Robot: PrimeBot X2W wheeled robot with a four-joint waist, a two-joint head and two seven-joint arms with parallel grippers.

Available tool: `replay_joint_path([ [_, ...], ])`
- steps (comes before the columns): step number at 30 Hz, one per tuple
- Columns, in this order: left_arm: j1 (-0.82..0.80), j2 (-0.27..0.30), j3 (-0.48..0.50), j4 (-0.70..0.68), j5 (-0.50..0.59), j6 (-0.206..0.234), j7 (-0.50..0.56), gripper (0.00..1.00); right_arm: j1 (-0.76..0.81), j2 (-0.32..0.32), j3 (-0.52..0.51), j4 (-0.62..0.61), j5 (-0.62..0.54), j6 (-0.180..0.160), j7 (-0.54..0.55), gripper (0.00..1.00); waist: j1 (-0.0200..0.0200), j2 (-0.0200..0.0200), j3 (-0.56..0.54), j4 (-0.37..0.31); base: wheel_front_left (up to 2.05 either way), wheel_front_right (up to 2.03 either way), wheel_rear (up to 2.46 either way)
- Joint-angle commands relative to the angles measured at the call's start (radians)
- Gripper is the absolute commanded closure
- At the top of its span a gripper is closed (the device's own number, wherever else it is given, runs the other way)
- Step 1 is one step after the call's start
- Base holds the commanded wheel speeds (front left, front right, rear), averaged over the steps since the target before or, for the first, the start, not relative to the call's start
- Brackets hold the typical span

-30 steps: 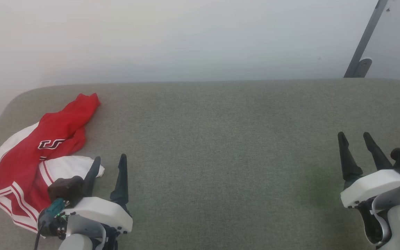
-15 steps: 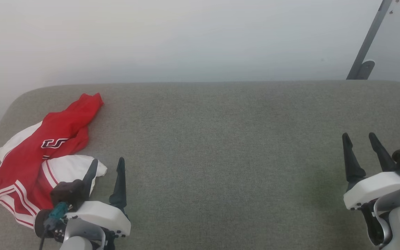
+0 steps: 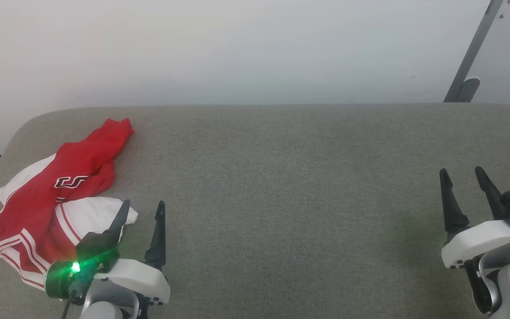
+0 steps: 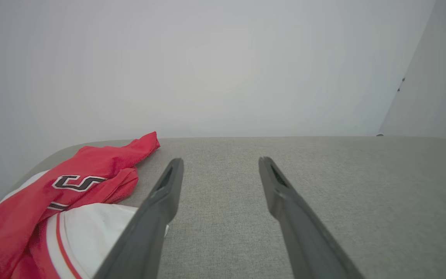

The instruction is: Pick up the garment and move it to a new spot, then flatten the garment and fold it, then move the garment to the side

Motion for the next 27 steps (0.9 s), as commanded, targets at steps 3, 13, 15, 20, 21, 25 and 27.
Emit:
replay_joint_path([
  [3, -0.01, -0.001, 0.005, 0.001, 0.043, -0.008, -0.013, 0.0, -0.011, -0.002, 0.002, -0.007, -0.026, 0.0, -0.015, 0.0, -0.0001, 0.0, 0.001, 0.001, 0.0, 0.0, 0.0],
  [13, -0.017, -0.009, 0.009, 0.009, 0.113, -0.019, -0.03, 0.0, -0.001, 0.0, -0.007, -0.013, -0.067, 0.0, -0.031, 0.0, -0.0001, 0.0, -0.004, 0.016, 0.0, 0.0, 0.0],
  [15, -0.02, -0.011, 0.01, 0.01, 0.128, -0.021, -0.033, 0.0, 0.001, 0.002, -0.01, -0.015, -0.076, 0.0, -0.035, 0.0, -0.0001, 0.0, -0.006, 0.025, 0.0, 0.0, 0.0],
  [20, -0.025, -0.02, 0.018, 0.013, 0.133, -0.017, -0.035, 0.0, 0.013, 0.007, 0.002, -0.022, -0.057, 0.0, -0.036, 0.0, -0.0001, 0.0, -0.009, 0.066, 0.0, 0.0, 0.0],
  [21, -0.025, -0.021, 0.018, 0.014, 0.133, -0.018, -0.035, 0.0, 0.016, 0.009, 0.006, -0.024, -0.052, 0.0, -0.036, 0.0, -0.0001, 0.0, -0.01, 0.078, 0.0, 0.0, 0.0],
  [25, -0.024, -0.026, 0.019, 0.019, 0.139, -0.014, -0.035, 0.0, 0.022, 0.015, 0.03, -0.025, -0.042, 0.0, -0.035, 0.0, -0.0001, 0.0, -0.013, 0.141, 0.0, 0.0, 0.0],
  [27, -0.025, -0.028, 0.021, 0.026, 0.14, -0.013, -0.035, 0.0, 0.023, 0.018, 0.048, -0.023, -0.04, 0.0, -0.035, 0.0, -0.0001, 0.0, -0.017, 0.201, 0.0, 0.0, 0.0],
])
